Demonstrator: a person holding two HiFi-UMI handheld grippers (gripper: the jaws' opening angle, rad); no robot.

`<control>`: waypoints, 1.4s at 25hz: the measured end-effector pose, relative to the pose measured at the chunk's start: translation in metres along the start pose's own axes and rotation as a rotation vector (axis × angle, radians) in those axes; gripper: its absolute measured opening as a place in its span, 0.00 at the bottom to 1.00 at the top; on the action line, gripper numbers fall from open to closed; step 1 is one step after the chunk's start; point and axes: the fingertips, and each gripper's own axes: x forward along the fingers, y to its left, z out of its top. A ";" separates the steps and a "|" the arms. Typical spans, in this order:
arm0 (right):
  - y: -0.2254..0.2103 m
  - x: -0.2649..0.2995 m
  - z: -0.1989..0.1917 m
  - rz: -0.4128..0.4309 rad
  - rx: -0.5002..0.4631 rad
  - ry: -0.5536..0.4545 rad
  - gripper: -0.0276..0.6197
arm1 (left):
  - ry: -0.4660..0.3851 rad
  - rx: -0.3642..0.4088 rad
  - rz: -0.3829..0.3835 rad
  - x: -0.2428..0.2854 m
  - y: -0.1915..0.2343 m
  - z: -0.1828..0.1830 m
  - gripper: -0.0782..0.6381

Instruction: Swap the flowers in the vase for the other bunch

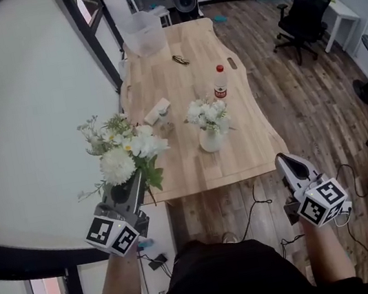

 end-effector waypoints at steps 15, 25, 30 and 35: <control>-0.025 0.057 0.004 0.055 0.065 0.034 0.08 | 0.004 0.002 0.032 0.050 0.029 -0.004 0.16; -0.031 0.147 0.049 0.064 0.027 0.026 0.08 | 0.005 -0.032 -0.070 0.127 0.090 -0.013 0.16; -0.035 0.180 0.050 0.020 0.005 0.036 0.09 | -0.016 -0.077 -0.122 0.155 0.118 -0.015 0.16; -0.029 0.198 0.053 0.043 0.012 0.053 0.09 | -0.012 -0.073 -0.163 0.176 0.129 -0.021 0.16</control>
